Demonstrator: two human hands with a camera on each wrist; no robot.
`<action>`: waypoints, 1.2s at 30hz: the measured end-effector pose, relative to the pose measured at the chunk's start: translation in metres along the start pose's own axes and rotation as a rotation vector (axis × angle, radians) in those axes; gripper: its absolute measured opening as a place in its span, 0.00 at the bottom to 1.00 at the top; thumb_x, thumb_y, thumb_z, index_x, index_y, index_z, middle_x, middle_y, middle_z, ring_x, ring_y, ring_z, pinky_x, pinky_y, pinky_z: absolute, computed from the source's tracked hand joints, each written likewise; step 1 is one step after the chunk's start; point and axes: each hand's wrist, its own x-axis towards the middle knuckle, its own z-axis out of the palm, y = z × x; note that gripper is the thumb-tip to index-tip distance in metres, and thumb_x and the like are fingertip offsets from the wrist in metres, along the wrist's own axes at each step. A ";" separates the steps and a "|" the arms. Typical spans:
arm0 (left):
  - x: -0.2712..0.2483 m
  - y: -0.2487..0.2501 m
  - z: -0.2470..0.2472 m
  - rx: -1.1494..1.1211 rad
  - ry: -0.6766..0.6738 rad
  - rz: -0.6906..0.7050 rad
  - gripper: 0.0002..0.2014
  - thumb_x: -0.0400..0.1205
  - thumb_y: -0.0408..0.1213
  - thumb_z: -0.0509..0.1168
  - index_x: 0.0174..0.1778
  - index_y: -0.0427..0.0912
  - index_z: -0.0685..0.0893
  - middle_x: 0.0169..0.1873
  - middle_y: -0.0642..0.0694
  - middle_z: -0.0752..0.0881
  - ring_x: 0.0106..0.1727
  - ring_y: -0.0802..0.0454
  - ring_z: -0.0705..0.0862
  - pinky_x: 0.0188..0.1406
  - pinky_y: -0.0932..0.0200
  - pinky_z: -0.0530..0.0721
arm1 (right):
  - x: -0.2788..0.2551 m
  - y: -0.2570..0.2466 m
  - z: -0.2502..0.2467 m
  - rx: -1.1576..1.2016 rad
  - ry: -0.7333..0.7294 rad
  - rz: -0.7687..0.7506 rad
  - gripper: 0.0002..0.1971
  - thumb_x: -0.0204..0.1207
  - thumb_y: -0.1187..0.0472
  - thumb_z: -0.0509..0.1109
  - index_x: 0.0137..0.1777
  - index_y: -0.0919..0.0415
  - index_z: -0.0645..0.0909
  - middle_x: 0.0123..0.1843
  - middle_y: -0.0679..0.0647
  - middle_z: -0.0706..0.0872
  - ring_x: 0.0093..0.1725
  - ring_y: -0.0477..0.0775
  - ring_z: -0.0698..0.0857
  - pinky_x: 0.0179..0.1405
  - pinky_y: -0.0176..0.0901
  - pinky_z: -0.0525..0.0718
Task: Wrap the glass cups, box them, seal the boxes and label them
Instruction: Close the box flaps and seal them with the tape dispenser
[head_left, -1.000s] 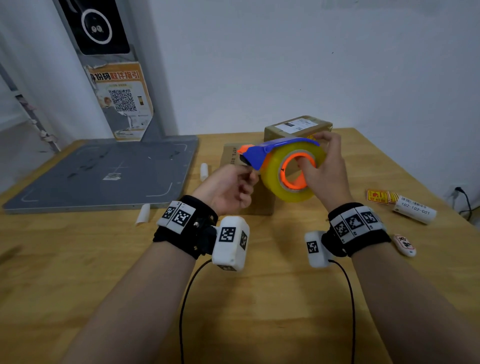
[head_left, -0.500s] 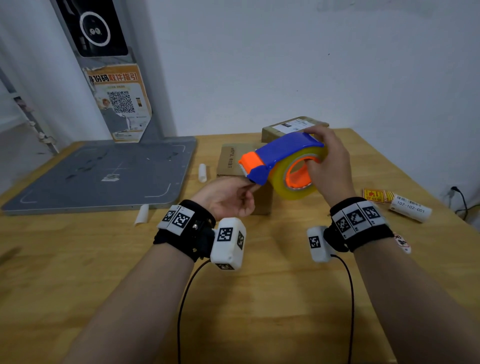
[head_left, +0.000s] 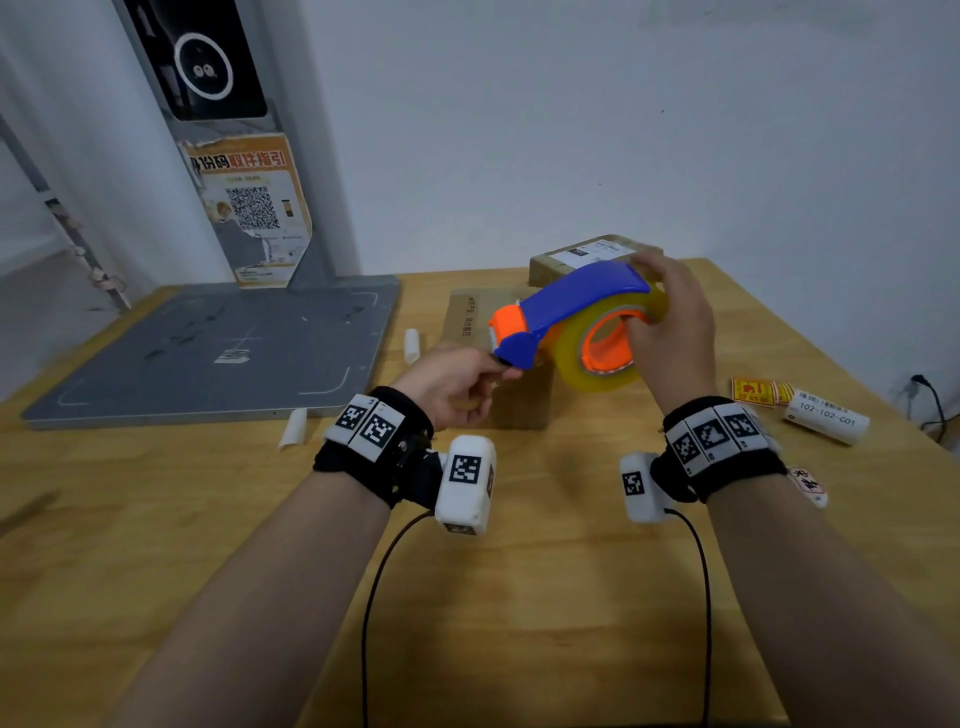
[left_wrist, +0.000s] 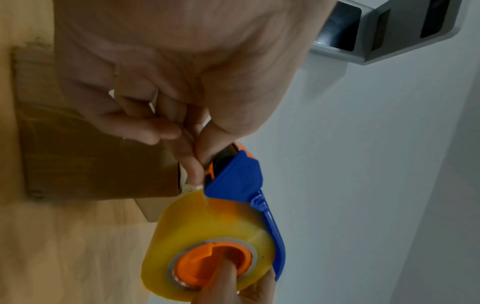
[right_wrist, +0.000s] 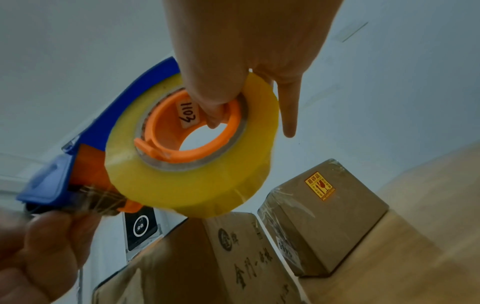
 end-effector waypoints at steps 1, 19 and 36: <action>-0.001 0.000 -0.001 -0.003 0.005 0.004 0.04 0.84 0.28 0.69 0.48 0.42 0.87 0.32 0.51 0.89 0.31 0.60 0.75 0.33 0.63 0.77 | 0.000 0.002 0.000 0.001 0.006 0.009 0.33 0.69 0.77 0.68 0.73 0.51 0.80 0.68 0.47 0.84 0.68 0.43 0.81 0.68 0.36 0.80; -0.001 -0.006 -0.058 0.009 0.159 0.094 0.03 0.86 0.37 0.65 0.48 0.44 0.84 0.37 0.49 0.84 0.41 0.51 0.79 0.45 0.51 0.83 | 0.002 0.023 -0.029 0.124 0.209 0.148 0.30 0.68 0.74 0.63 0.70 0.55 0.82 0.65 0.48 0.86 0.68 0.50 0.83 0.70 0.46 0.82; 0.002 -0.034 -0.055 -0.179 0.015 0.195 0.18 0.81 0.32 0.76 0.66 0.35 0.84 0.43 0.42 0.93 0.40 0.52 0.92 0.43 0.57 0.91 | -0.009 0.029 -0.024 0.206 0.274 0.303 0.31 0.70 0.77 0.63 0.71 0.54 0.82 0.63 0.46 0.85 0.55 0.31 0.83 0.57 0.29 0.83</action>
